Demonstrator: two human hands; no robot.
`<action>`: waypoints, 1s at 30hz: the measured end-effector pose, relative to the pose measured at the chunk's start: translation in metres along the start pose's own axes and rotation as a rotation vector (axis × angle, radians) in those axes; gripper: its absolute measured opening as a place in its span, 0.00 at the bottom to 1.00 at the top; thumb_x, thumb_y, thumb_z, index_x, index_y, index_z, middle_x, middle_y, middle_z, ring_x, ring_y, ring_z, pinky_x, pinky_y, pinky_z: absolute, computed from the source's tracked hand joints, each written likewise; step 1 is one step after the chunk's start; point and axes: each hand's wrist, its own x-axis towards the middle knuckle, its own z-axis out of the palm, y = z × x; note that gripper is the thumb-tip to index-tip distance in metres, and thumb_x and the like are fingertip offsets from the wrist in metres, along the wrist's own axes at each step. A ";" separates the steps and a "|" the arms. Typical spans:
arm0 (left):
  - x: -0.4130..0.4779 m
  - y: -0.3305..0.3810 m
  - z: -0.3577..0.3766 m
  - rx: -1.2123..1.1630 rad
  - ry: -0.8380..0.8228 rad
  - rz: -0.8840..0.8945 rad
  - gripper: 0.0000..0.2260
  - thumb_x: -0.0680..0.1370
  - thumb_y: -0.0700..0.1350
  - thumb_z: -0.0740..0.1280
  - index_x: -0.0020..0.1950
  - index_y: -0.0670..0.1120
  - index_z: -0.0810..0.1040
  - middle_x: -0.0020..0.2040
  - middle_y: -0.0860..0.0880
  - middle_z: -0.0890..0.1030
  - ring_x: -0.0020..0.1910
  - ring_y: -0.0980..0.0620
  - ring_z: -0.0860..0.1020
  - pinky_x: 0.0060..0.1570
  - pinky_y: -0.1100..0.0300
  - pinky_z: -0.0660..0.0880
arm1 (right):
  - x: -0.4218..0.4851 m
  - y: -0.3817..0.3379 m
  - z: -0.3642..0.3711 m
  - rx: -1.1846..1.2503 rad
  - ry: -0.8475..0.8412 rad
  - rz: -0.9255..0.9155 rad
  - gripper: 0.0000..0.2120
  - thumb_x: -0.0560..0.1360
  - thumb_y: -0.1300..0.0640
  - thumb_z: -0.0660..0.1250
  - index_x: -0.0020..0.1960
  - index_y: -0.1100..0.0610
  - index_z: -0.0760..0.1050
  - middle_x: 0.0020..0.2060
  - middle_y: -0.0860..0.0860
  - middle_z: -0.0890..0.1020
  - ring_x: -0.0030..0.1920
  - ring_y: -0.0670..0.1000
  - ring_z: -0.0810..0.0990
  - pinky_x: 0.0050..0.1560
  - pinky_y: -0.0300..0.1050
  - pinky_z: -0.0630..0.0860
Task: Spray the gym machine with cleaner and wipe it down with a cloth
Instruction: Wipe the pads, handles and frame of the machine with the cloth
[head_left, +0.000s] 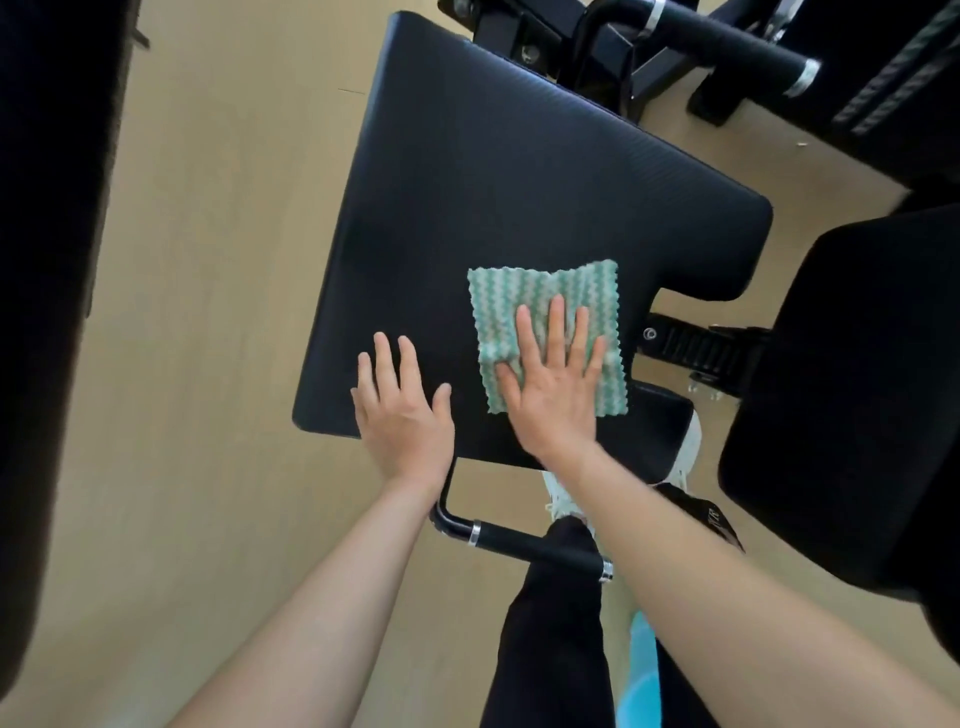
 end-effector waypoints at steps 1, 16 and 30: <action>0.000 0.000 0.000 0.000 0.005 0.004 0.31 0.80 0.51 0.71 0.81 0.45 0.65 0.82 0.43 0.62 0.80 0.39 0.61 0.69 0.37 0.72 | -0.008 -0.013 0.007 0.023 -0.013 0.019 0.33 0.84 0.34 0.42 0.83 0.44 0.32 0.81 0.53 0.29 0.80 0.61 0.28 0.78 0.66 0.31; -0.031 -0.021 0.025 -0.045 0.068 0.296 0.25 0.79 0.43 0.70 0.77 0.47 0.72 0.81 0.44 0.64 0.81 0.38 0.59 0.78 0.39 0.59 | -0.084 0.069 0.045 -0.170 -0.066 -0.120 0.45 0.76 0.26 0.52 0.82 0.41 0.34 0.82 0.53 0.34 0.81 0.61 0.30 0.79 0.68 0.36; -0.041 -0.022 0.043 0.085 0.059 0.452 0.25 0.81 0.48 0.67 0.78 0.48 0.70 0.81 0.43 0.64 0.80 0.34 0.59 0.77 0.35 0.58 | -0.120 0.044 0.037 0.940 0.125 0.736 0.52 0.77 0.57 0.75 0.84 0.46 0.40 0.81 0.57 0.32 0.83 0.56 0.48 0.70 0.34 0.52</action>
